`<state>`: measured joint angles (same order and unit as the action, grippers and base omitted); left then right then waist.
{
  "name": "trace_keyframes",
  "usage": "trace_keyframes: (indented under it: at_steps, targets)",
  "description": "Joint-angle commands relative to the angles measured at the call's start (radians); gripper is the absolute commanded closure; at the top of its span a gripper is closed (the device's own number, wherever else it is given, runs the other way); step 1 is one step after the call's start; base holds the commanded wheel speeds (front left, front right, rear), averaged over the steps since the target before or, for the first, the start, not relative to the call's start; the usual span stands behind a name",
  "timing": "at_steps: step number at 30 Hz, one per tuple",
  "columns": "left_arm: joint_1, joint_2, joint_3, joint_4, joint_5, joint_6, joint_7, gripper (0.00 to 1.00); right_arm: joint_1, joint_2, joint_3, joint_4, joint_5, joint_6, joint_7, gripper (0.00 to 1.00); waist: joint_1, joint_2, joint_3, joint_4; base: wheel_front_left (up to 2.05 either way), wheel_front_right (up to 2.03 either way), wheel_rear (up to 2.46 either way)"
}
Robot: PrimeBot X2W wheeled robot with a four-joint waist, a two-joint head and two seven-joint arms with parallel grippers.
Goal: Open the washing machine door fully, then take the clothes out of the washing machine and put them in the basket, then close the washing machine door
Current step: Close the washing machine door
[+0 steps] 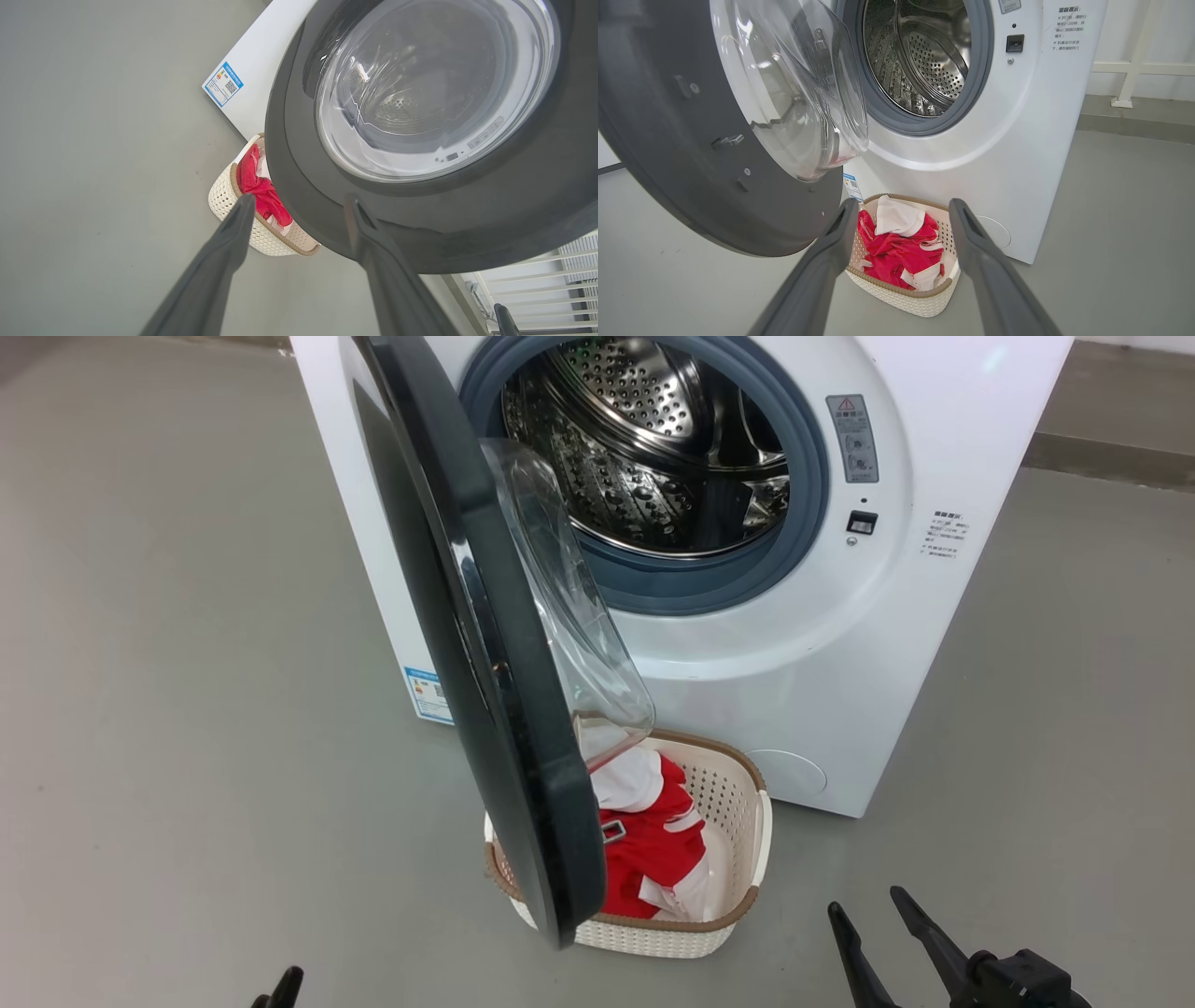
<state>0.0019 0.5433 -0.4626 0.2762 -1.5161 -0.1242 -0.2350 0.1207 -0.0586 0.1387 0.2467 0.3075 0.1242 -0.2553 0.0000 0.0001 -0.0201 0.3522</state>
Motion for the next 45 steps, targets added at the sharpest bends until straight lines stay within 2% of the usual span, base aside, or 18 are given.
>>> trace_keyframes:
  at_steps: [1, 6, 11, 12, 18, 24, 30, 34, 39, 45]
  targets:
    - [-0.026, 0.014, 0.053, 0.0, 0.025, -0.007, -0.018, 0.0, -0.044, -0.015, 0.021, -0.02, 0.005, 0.007, -0.006, 0.0, 0.0, -0.0001, 0.003, 0.0, 0.0, 0.0, 0.0]
    - [-0.022, -0.027, 0.103, 0.047, 0.173, -0.007, -0.026, 0.0, -0.052, -0.015, 0.019, -0.016, 0.006, 0.007, -0.006, 0.0, 0.0, -0.0001, 0.003, 0.0, 0.0, 0.0, 0.0]
    - [0.013, -0.124, 0.23, 0.075, 0.375, -0.007, -0.026, 0.0, -0.058, -0.015, 0.017, -0.015, 0.007, 0.007, -0.006, 0.0, 0.0, -0.0001, -0.001, -0.003, 0.0, 0.0, 0.0]
    - [0.013, -0.124, 0.23, 0.075, 0.375, -0.007, -0.026, 0.0, -0.058, -0.015, 0.017, -0.015, 0.007, 0.007, -0.006, 0.0, 0.0, -0.0001, -0.001, -0.003, 0.0, 0.0, 0.0]
    - [0.049, -0.207, 0.287, 0.08, 0.589, -0.007, -0.027, 0.0, -0.062, -0.014, 0.014, -0.014, 0.007, 0.007, -0.006, 0.0, 0.0, -0.0001, -0.001, -0.001, 0.0, 0.0, 0.0]
    - [0.074, -0.29, 0.4, 0.042, 0.79, -0.007, -0.027, 0.0, -0.067, -0.013, 0.012, -0.013, 0.009, 0.007, -0.006, 0.0, 0.0, -0.0001, 0.0, 0.0, 0.0, 0.0, 0.0]
    - [0.105, -0.357, 0.487, -0.03, 1.072, -0.007, -0.027, 0.0, -0.062, -0.012, 0.01, -0.01, 0.012, 0.007, -0.006, 0.0, 0.0, -0.0001, -0.005, 0.002, 0.0, 0.0, 0.0]
    - [0.13, -0.402, 0.535, -0.102, 1.219, -0.007, -0.027, 0.0, -0.06, -0.01, 0.009, -0.012, 0.014, 0.007, -0.006, 0.0, 0.0, -0.0001, -0.011, 0.001, 0.0, 0.0, 0.0]
    - [0.16, -0.445, 0.567, -0.17, 1.324, -0.007, -0.027, 0.0, -0.055, -0.008, 0.008, -0.013, 0.019, 0.007, -0.006, 0.0, 0.0, -0.0001, -0.018, 0.002, 0.0, 0.0, 0.0]
    - [0.177, -0.467, 0.57, -0.17, 1.339, -0.007, -0.027, 0.0, -0.047, -0.006, 0.009, -0.012, 0.02, 0.007, -0.006, 0.0, 0.0, -0.0001, -0.024, 0.002, 0.0, 0.0, 0.0]
